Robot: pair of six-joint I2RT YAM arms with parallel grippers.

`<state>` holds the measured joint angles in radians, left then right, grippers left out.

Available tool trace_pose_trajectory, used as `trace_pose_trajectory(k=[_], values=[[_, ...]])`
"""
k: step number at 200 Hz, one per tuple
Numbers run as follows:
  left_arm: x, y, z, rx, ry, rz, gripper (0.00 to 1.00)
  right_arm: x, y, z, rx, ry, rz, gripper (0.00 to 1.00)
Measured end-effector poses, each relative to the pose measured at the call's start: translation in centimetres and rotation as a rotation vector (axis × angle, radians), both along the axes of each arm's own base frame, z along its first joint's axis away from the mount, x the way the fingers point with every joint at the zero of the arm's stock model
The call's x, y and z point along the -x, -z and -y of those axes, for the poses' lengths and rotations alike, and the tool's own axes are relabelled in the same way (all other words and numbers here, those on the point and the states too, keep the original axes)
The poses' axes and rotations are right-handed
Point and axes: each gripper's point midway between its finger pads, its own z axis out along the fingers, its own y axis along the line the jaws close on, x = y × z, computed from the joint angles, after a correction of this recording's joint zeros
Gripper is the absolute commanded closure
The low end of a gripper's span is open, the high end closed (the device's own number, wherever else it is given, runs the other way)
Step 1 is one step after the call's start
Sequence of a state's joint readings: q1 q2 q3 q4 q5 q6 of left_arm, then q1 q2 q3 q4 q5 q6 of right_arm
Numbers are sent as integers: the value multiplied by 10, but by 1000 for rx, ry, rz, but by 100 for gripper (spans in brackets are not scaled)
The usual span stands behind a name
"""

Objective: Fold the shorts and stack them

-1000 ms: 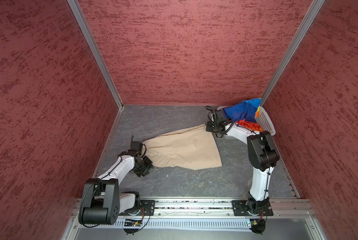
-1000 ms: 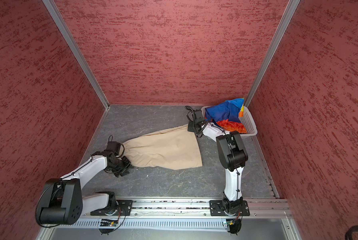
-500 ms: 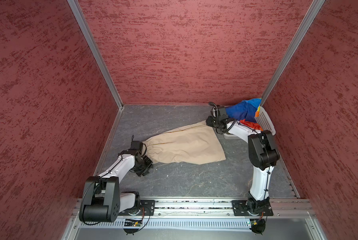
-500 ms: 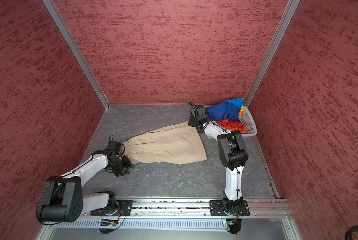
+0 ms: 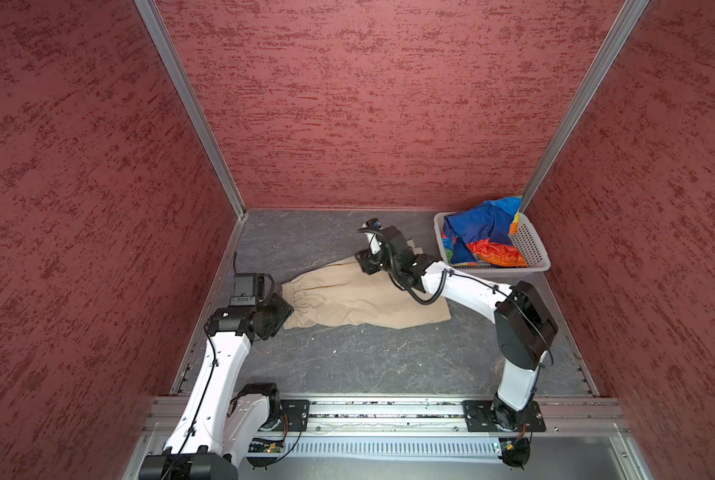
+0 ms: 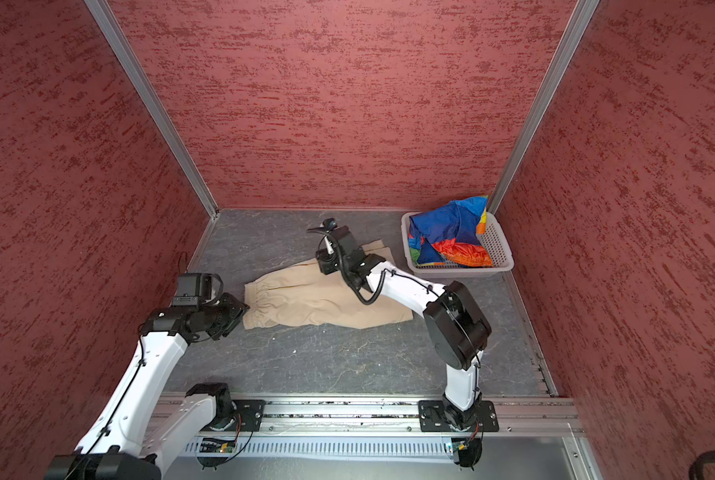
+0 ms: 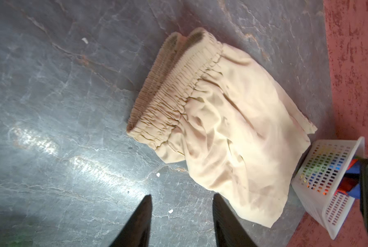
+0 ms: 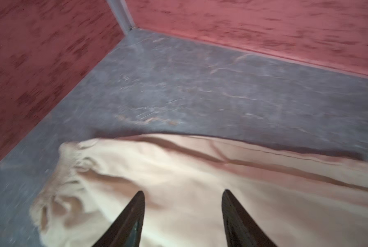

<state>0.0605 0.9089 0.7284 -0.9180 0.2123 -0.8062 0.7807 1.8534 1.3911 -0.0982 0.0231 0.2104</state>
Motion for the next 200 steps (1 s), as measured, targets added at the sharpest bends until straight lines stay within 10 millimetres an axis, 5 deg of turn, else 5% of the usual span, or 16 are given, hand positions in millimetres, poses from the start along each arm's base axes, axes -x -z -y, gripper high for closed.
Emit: trace_pose_trajectory(k=[22,44,119,160,200], values=[[18,40,2,37,-18,-119,40,30,13,-29,-1,-98,-26,42],[28,63,5,67,-30,-168,40,40,32,-35,-1,-120,-68,43],[2,76,7,106,-50,-43,37,78,125,13,93,-46,-286,42],[0,94,5,119,-84,-24,59,95,148,40,85,6,-381,43],[-4,101,-1,137,-113,-28,81,88,149,82,12,130,-436,44]])
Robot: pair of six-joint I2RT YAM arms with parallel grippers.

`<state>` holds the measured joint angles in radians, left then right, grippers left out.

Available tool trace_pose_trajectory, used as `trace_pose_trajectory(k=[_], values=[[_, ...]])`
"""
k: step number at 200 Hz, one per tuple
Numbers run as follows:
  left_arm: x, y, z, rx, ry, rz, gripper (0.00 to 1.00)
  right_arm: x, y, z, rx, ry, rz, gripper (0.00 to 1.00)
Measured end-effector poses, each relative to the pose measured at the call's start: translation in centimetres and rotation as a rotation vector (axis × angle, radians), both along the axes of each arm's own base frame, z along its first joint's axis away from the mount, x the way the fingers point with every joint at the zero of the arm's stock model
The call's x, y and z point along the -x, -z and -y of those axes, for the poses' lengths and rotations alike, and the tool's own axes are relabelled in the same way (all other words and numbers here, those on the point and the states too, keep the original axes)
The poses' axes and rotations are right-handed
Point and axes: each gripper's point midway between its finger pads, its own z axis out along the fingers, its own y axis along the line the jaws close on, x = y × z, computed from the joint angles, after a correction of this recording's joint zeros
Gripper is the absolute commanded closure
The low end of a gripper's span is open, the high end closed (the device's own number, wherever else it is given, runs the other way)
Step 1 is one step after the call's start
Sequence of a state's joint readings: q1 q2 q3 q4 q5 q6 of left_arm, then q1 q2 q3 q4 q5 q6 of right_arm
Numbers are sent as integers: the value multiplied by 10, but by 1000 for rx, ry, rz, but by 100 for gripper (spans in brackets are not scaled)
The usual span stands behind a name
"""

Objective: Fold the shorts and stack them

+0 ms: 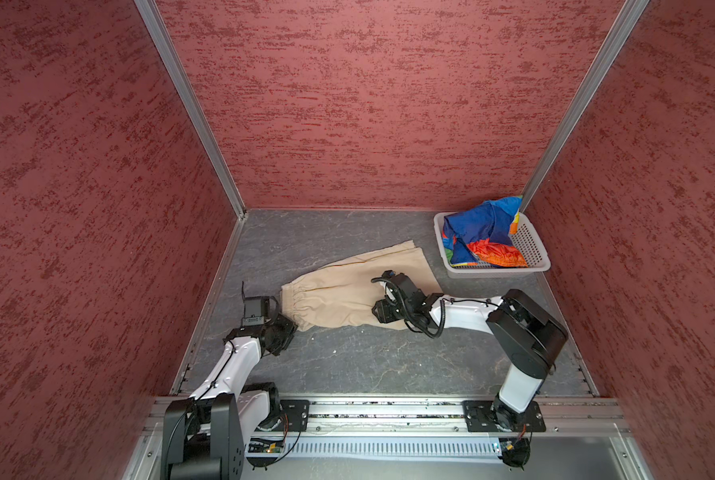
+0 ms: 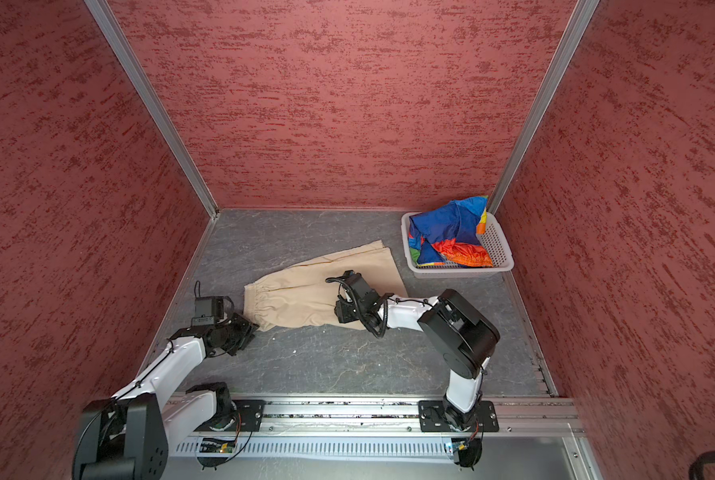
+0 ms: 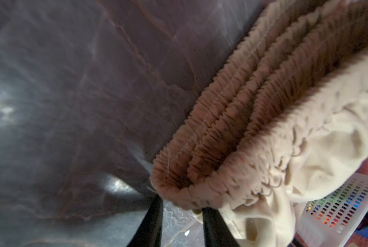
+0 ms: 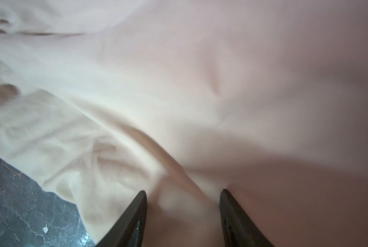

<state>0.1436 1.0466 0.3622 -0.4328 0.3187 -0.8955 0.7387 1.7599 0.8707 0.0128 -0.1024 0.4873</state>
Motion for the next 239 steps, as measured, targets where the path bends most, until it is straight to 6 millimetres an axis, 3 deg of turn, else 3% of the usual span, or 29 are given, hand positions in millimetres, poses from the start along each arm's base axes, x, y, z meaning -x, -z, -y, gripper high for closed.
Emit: trace_pose_trajectory(k=[25,59,74,93,126,146,152,175,185,210,239], values=[[3,3,-13,4,-39,-12,98,-3,1,29,-14,92,-25,44],[11,4,-29,5,-75,-31,98,-11,2,63,-41,215,-52,44],[15,4,-31,16,-75,-37,91,-16,1,70,-54,247,-53,45],[20,3,-30,26,-69,-48,76,-18,1,71,-54,255,-52,45],[26,-15,-27,33,-69,-20,50,-20,-9,66,63,217,-16,35],[21,-44,-27,23,-75,61,40,-27,-42,32,106,119,107,29],[18,-55,-28,15,-81,93,36,-28,-54,17,106,79,150,19],[10,-96,-33,-21,-96,201,27,-22,-93,-51,79,-97,311,19],[8,-108,-35,-38,-104,225,16,-17,-101,-78,67,-167,360,18],[4,-117,-44,-64,-122,206,0,-1,-95,-138,68,-329,438,17],[0,-100,-52,-35,-141,111,0,22,-65,-190,98,-487,464,13]])
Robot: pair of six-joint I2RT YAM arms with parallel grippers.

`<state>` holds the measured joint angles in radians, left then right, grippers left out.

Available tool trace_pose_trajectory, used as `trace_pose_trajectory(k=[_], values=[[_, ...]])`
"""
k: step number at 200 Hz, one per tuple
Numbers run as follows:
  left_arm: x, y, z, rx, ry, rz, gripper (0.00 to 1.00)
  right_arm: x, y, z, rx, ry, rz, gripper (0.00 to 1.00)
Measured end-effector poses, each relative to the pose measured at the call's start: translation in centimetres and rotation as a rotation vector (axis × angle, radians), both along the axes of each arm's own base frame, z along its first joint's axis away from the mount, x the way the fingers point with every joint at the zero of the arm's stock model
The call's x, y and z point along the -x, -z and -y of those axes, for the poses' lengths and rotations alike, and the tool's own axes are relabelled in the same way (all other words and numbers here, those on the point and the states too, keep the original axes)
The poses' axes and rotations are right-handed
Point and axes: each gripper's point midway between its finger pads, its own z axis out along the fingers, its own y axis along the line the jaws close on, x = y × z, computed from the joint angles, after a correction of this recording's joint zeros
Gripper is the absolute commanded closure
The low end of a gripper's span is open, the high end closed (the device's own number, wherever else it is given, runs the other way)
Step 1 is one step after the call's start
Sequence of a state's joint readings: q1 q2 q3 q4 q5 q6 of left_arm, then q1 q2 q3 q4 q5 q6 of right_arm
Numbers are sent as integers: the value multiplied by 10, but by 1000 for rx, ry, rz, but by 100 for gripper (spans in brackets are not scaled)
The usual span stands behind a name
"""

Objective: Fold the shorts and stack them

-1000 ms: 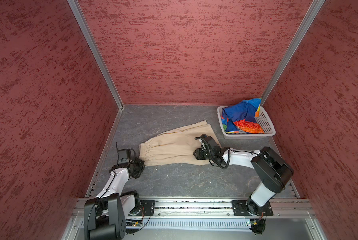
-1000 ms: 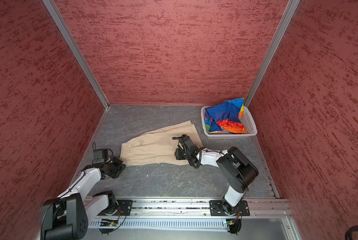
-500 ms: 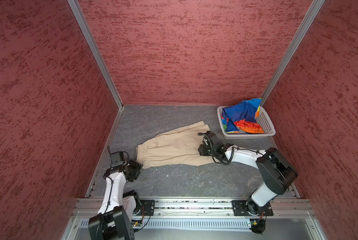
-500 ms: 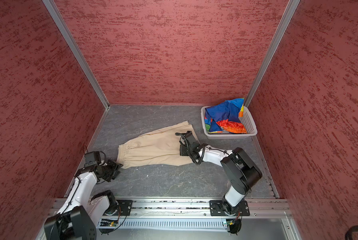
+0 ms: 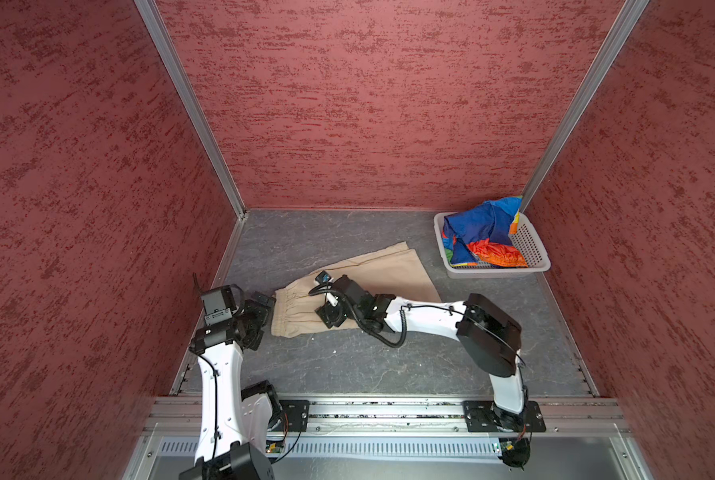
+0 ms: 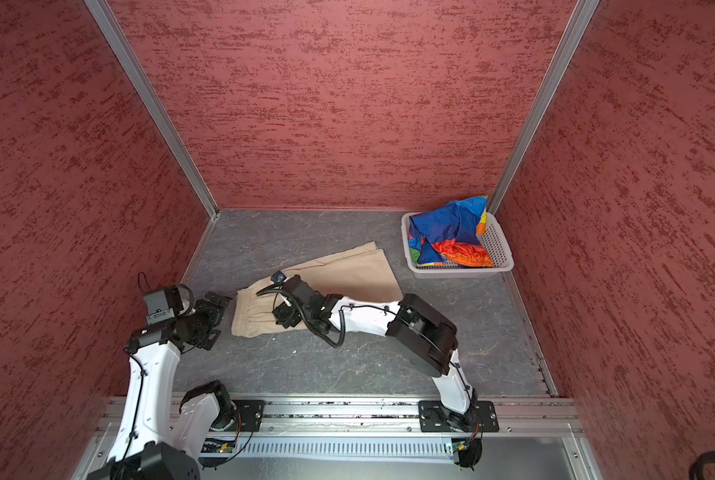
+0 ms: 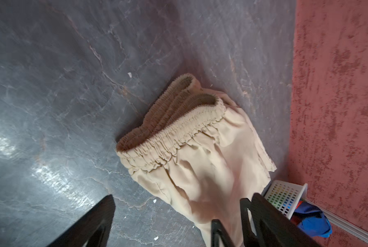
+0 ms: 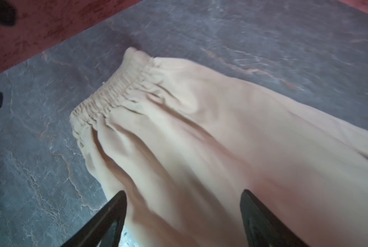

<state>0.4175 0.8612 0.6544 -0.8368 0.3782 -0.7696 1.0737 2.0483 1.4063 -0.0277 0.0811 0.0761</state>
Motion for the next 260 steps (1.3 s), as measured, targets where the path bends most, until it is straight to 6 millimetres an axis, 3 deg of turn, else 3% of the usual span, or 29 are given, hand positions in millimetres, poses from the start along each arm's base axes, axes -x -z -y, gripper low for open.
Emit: trace_pose_trajectory(k=[18,38,84,111,139,184,230,235,248,260], values=[[1,10,-7,30,-33,-33,0,15,11,-24,27,-77,30,10],[-2,11,-20,61,-96,-7,1,26,11,-50,31,-147,77,2],[-8,14,-45,146,-204,35,1,32,8,-105,4,-251,153,1],[-10,17,-50,176,-222,44,1,29,26,-121,25,-278,141,2],[-7,26,-50,209,-235,36,0,29,52,-125,77,-295,111,6],[-4,39,-46,252,-233,9,1,28,61,-123,116,-296,97,34],[-3,43,-42,257,-211,11,1,23,61,-115,71,-278,33,52],[-2,45,-41,259,-208,8,1,23,60,-113,60,-277,18,59],[1,50,-37,265,-200,-1,1,23,59,-106,29,-268,-22,92],[6,58,-32,280,-198,-19,1,21,55,-99,-8,-255,-51,99]])
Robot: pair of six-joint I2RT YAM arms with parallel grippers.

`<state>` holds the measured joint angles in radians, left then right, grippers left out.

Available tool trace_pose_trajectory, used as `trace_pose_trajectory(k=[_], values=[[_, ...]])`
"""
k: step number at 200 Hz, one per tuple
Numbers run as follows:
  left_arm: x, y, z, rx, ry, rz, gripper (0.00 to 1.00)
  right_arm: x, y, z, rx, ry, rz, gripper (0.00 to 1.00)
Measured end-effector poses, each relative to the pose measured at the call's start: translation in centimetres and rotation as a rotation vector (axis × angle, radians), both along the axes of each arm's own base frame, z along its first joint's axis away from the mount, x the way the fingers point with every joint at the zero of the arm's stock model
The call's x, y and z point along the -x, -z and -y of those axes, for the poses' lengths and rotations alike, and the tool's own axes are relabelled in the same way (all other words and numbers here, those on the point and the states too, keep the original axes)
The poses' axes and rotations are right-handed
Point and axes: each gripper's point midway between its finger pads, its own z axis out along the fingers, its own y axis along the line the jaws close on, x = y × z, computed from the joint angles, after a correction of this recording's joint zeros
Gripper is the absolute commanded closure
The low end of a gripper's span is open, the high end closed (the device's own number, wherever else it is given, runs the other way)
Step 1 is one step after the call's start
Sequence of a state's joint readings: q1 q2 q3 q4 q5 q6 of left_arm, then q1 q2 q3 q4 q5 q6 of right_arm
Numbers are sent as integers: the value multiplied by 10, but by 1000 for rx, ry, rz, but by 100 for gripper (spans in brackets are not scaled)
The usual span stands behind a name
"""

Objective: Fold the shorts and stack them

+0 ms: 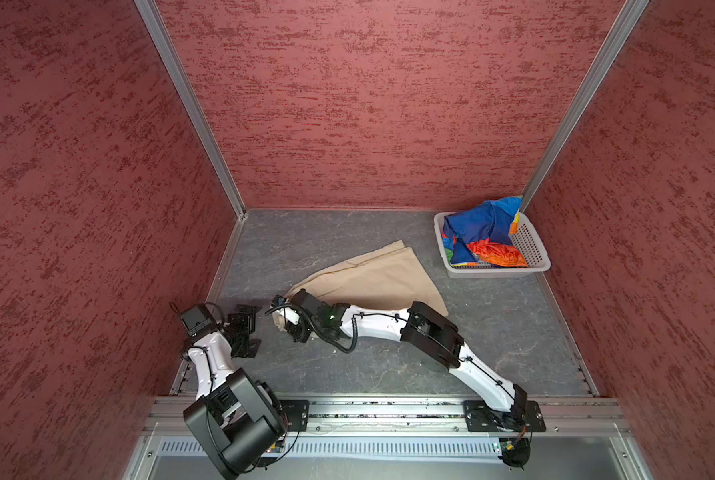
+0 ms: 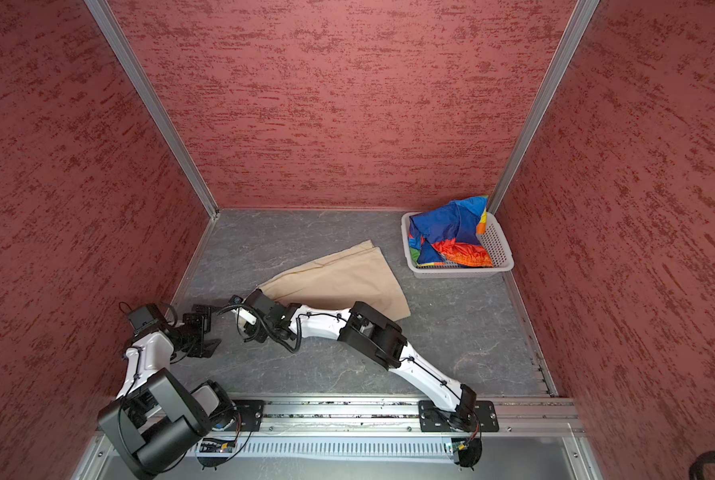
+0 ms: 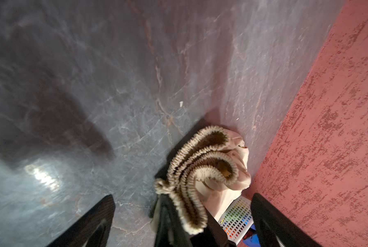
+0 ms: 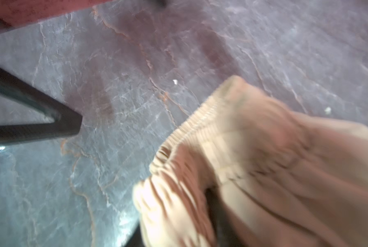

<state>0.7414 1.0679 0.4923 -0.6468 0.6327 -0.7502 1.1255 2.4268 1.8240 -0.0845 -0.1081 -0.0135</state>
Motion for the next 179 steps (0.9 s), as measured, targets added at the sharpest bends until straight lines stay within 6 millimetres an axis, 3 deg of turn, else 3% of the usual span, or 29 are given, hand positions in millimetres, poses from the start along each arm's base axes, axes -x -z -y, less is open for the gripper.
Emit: trace_pose_trajectory(k=[35,111,142,179], values=[[11,19,18,58,20,-25,0,-5,-3,23,-54,46,-83,100],[-18,8,68,75,110,165,0,-7,-8,35,-155,86,-185,100],[-32,2,75,73,121,198,1,-4,-12,38,-176,83,-209,100],[-39,12,87,84,152,165,0,2,-21,42,-200,76,-218,100]])
